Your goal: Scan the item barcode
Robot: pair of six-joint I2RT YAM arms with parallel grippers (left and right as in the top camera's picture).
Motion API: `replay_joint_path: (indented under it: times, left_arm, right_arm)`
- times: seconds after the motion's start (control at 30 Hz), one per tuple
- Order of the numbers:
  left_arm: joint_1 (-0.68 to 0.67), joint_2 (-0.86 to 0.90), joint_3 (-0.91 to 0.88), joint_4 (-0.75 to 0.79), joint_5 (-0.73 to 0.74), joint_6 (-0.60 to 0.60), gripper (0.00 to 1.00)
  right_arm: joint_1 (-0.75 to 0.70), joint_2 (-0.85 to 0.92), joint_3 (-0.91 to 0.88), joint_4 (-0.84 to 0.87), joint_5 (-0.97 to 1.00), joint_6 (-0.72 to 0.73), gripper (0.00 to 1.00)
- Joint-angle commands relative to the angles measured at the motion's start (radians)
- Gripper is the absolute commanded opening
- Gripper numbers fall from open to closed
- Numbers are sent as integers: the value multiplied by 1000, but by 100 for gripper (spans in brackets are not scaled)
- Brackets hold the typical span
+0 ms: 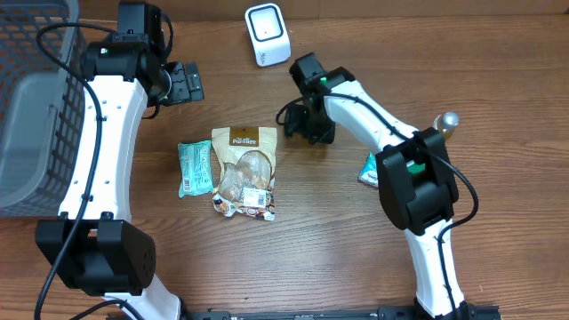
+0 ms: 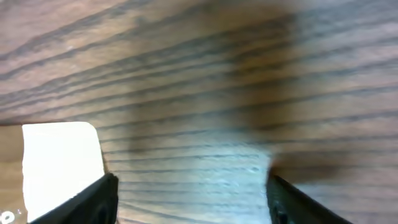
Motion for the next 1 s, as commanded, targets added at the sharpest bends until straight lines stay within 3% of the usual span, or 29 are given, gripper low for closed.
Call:
replay_joint_path:
  times: [0.0,0.13,0.23,0.57,0.7,0.83,0.87,0.97]
  left_arm:
    - [-6,-8,12,0,2,-3,99]
    - [-6,-8,12,0,2,-3,100]
    - [-6,-8,12,0,2,-3,100]
    - [-6,-8,12,2,3,-5,99]
    - [-6,-8,12,83,15,-24,100]
    - [-6,-8,12,84,174,-43,100]
    - [-6,-8,12,89,203,-35,96]
    - [-6,-8,11,35,267,3,30]
  right_arm:
    - [0,-2,-3,17,51,0,84]
    - [0,-2,-3,16,53,0,88]
    - [0,-2,-3,10,54,-1,100]
    - [0,-2,-3,-3,121,-4,100]
    - [0,-2,-3,-16,121,-4,100]
    - [0,-2,-3,-26,121,-4,100]
    - [0,-2,-3,-31,121,-4,100]
    - [0,-2,-3,-40,121,-4,100]
